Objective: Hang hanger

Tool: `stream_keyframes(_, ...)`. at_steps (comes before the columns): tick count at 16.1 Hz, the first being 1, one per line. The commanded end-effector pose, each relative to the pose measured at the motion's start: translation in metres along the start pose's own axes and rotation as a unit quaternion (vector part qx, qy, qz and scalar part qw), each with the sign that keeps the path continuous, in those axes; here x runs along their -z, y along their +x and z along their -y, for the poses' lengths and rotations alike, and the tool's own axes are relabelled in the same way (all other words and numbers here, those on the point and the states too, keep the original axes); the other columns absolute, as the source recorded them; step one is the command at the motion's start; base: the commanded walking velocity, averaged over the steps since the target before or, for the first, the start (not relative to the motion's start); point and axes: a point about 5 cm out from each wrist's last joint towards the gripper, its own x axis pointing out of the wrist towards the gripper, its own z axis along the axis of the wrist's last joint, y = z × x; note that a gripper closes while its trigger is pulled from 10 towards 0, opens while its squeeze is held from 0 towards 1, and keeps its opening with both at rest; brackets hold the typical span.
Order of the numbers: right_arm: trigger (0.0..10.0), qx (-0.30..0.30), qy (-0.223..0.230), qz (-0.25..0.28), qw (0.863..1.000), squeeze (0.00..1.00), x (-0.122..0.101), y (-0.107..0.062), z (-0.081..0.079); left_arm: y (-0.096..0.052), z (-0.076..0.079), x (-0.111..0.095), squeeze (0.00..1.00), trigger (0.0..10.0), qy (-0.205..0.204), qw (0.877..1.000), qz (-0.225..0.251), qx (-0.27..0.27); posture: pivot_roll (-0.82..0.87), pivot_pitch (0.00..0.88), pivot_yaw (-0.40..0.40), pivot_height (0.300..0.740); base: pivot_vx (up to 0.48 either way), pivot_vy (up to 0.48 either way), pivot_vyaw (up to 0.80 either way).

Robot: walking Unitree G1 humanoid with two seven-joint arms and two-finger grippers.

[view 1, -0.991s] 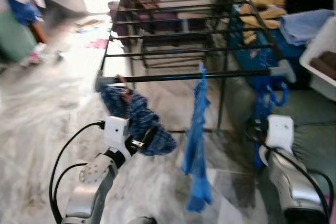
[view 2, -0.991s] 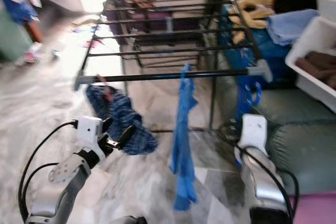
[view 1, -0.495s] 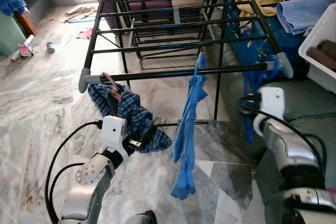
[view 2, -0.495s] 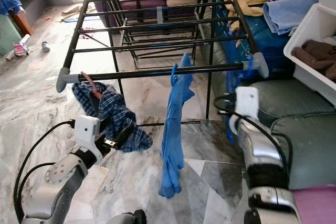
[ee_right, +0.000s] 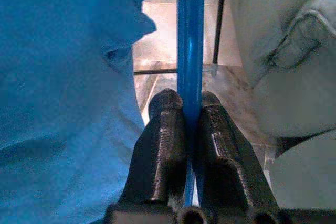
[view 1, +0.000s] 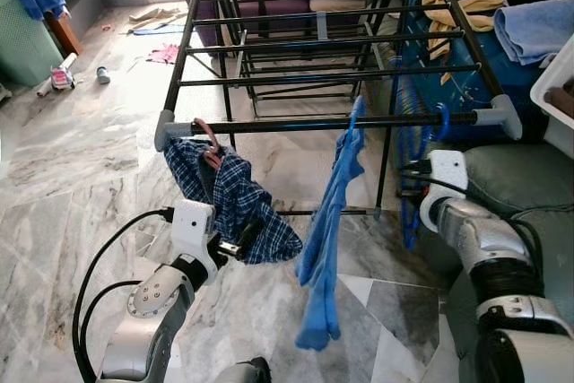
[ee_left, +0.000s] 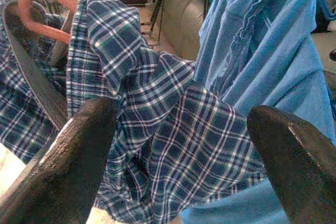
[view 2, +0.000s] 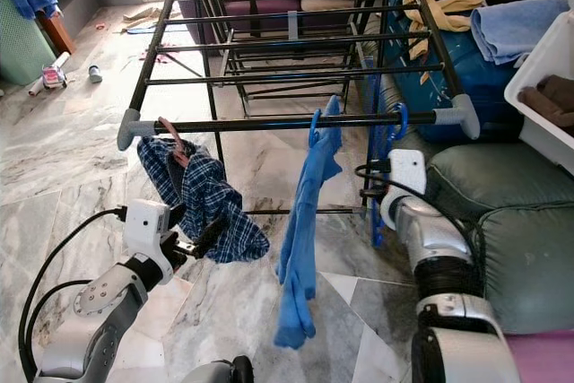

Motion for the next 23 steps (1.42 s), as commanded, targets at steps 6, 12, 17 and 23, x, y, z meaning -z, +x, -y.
stream_keyframes(6, 10.0, 0.045, 0.013, -0.022, 0.999, 0.0, 0.01, 0.003, 0.027, 0.0, 0.0, 0.0, 0.0, 10.0, 0.012, 1.0, -0.01, -0.004, 0.05, 0.115, 0.065, 0.74, 0.0, 0.0, 0.0)
stream_keyframes(12, 10.0, 0.039, 0.021, -0.025, 0.999, 1.0, 0.019, 0.004, 0.031, 0.003, 0.0, 0.0, 0.0, 10.0, 0.011, 1.0, -0.013, -0.004, 0.04, 0.102, 0.061, 0.74, 0.0, 0.0, 0.0)
stream_keyframes(17, 10.0, 0.046, -0.032, 0.022, 0.998, 1.0, 0.013, -0.001, 0.032, -0.006, -0.007, 0.003, 0.0, 10.0, 0.05, 0.998, -0.037, 0.014, 0.03, 0.089, 0.049, 0.74, 0.0, 0.0, 0.0)
stream_keyframes(23, 10.0, 0.069, -0.093, 0.125, 0.985, 1.0, 0.018, -0.037, 0.033, -0.007, -0.003, -0.008, 0.0, 10.0, 0.094, 0.995, -0.008, 0.016, 0.0, 0.088, 0.043, 0.74, 0.0, 0.0, 0.0)
